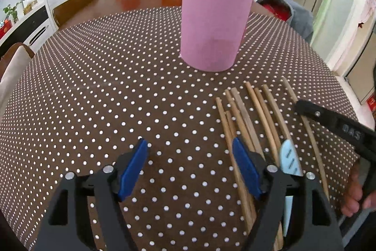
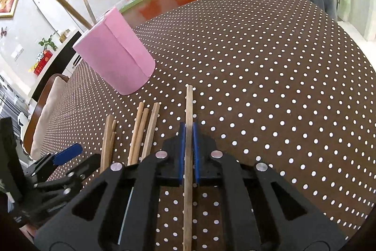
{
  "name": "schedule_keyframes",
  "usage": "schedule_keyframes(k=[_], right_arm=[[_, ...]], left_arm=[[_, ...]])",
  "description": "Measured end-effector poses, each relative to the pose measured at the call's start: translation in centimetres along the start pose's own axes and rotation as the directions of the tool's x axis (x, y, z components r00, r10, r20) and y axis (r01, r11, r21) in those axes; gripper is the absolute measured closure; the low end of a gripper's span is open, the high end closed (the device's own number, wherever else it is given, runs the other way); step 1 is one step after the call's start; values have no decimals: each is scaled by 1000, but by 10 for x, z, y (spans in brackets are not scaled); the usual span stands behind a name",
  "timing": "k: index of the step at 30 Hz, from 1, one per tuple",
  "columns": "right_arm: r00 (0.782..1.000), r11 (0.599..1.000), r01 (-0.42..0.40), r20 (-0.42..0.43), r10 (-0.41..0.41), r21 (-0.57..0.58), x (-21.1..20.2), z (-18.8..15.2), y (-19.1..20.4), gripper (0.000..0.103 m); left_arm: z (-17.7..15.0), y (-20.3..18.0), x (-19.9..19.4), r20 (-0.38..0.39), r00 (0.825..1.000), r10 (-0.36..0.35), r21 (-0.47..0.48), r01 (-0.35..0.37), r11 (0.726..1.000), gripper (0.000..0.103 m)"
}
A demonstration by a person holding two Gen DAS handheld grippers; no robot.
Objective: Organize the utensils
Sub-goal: 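Carry the chopstick with the right gripper and drop it into the pink cup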
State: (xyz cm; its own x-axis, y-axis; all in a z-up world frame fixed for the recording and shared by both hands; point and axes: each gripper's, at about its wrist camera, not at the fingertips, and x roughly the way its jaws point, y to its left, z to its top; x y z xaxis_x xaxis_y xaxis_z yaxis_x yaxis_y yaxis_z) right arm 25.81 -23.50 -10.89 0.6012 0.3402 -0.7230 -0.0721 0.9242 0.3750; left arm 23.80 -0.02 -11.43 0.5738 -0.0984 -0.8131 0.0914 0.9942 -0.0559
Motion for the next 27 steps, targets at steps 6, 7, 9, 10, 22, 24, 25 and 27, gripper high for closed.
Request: schedule_keyframes(k=[6, 7, 9, 10, 22, 24, 25, 27], right_arm=[[1000, 1000, 8, 8, -8, -5, -6, -9, 5, 96], [1000, 1000, 9, 8, -9, -4, -6, -9, 7, 96], [1000, 1000, 8, 8, -8, -3, -6, -8, 6, 96], [1000, 1000, 10, 9, -10, -4, -6, -9, 6, 96], [1000, 1000, 8, 5, -8, 20, -7, -6, 8, 96], [999, 999, 44, 25, -44, 23, -12, -5, 7, 96], [999, 999, 43, 30, -43, 19, -15, -3, 5, 96], [999, 999, 23, 40, -24, 31, -22, -1, 4, 96]], left_arm=[[13, -2, 11, -11, 999, 31, -25, -31, 999, 23], [15, -3, 12, -11, 999, 40, -23, -40, 999, 23], [20, -4, 15, -8, 998, 55, -25, -55, 998, 23], [21, -5, 17, -9, 998, 60, -25, -60, 998, 22], [33, -16, 17, 0, 993, 120, -10, -120, 993, 96], [30, -14, 13, 1, 995, 102, -38, -102, 994, 97], [30, -12, 12, 4, 996, 93, -37, -93, 995, 97], [24, -8, 4, 43, 995, 87, -39, -85, 996, 98]])
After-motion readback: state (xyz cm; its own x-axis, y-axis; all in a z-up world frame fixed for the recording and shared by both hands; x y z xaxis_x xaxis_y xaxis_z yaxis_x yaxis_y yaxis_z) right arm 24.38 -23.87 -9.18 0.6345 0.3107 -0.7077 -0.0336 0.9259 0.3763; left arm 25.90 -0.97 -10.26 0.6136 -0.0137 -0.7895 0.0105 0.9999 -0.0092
